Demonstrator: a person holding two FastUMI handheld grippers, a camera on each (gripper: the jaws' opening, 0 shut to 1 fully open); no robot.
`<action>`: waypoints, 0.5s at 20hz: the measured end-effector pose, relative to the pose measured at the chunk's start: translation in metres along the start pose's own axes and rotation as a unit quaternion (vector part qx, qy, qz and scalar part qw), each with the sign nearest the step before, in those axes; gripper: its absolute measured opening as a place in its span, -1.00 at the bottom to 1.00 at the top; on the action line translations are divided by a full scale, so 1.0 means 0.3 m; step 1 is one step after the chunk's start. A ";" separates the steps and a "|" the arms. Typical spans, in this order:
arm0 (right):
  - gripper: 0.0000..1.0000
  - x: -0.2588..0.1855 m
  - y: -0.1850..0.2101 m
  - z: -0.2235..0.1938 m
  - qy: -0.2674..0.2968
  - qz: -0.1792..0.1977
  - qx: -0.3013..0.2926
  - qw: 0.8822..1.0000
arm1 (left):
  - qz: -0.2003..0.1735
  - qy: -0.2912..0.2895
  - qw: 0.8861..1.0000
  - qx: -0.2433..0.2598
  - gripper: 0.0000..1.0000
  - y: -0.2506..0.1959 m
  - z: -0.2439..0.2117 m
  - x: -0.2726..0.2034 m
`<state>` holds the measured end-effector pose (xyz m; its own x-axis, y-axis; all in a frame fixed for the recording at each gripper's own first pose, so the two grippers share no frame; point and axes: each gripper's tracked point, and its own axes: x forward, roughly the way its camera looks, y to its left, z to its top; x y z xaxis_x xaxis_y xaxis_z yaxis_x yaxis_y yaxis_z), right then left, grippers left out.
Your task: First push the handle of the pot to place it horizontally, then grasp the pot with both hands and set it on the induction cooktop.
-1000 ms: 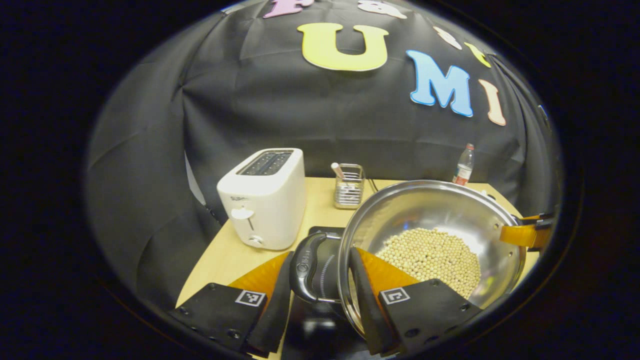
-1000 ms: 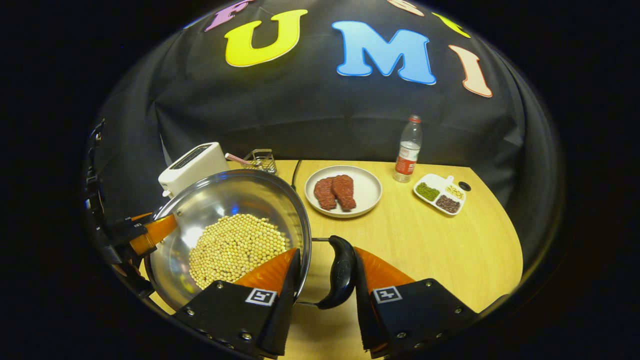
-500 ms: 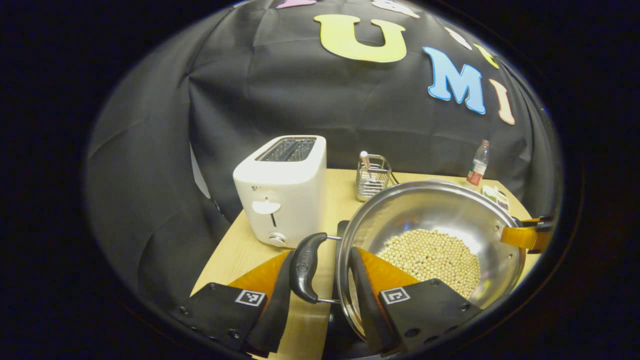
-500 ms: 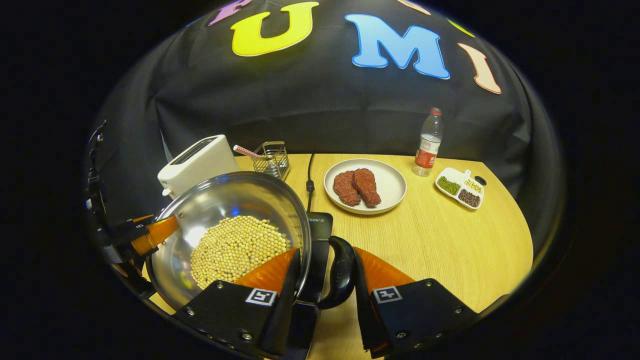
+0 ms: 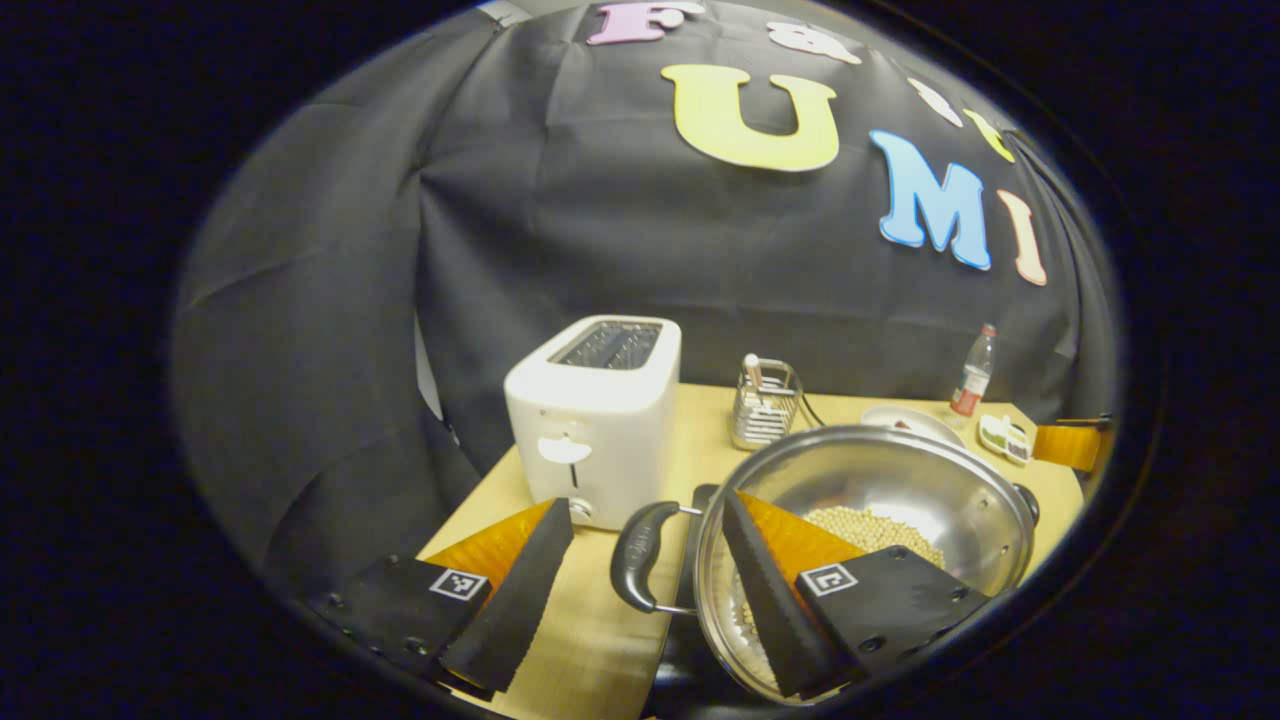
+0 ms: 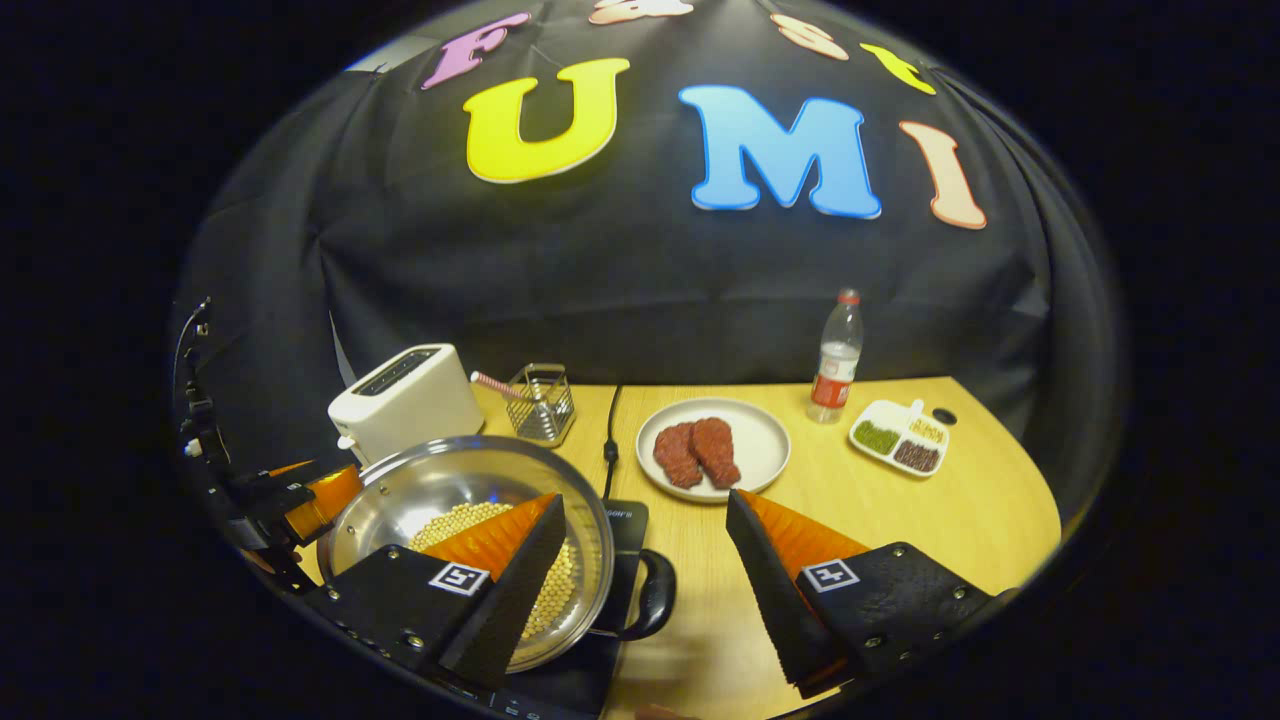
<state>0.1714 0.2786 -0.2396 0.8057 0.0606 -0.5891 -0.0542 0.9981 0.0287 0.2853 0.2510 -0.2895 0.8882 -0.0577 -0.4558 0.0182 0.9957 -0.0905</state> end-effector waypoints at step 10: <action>0.95 -0.423 -0.467 0.214 -0.127 -0.032 -0.011 0.991 | 0.018 -0.178 0.984 0.019 0.93 -0.302 0.396 -0.541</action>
<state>0.1146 0.1317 -0.1170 0.9305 0.0013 -0.3663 -0.0099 0.9997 -0.0217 0.1941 0.1788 -0.1020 0.9929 -0.0013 -0.1191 -0.0038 0.9991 -0.0431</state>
